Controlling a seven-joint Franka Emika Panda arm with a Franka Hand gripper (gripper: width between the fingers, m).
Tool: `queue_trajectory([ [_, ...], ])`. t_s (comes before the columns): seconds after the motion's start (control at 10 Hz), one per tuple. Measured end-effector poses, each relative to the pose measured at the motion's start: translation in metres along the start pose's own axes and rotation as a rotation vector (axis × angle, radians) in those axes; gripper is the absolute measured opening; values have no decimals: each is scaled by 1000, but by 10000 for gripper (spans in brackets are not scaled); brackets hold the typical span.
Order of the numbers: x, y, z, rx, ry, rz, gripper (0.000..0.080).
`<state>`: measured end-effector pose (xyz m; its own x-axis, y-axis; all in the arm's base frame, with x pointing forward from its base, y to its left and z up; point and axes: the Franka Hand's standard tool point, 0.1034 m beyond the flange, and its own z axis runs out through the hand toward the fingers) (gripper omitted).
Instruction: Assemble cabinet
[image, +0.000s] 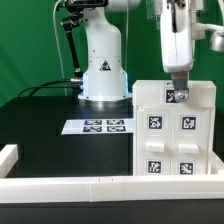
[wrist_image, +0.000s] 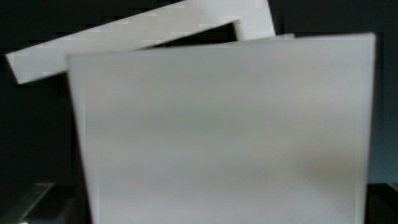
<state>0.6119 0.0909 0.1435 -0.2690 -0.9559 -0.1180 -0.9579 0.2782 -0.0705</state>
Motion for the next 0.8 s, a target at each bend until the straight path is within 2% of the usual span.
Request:
queue_trajectory([
  [0.1,-2,-1,-4,5,-8,-6,733],
  [0.2,-9,-1,-10,12,-21,-6,786],
  [0.5,-34,2,-28,30,-55,-19,798],
  [0.8,-37,3,-26,30,-55,-39,796],
])
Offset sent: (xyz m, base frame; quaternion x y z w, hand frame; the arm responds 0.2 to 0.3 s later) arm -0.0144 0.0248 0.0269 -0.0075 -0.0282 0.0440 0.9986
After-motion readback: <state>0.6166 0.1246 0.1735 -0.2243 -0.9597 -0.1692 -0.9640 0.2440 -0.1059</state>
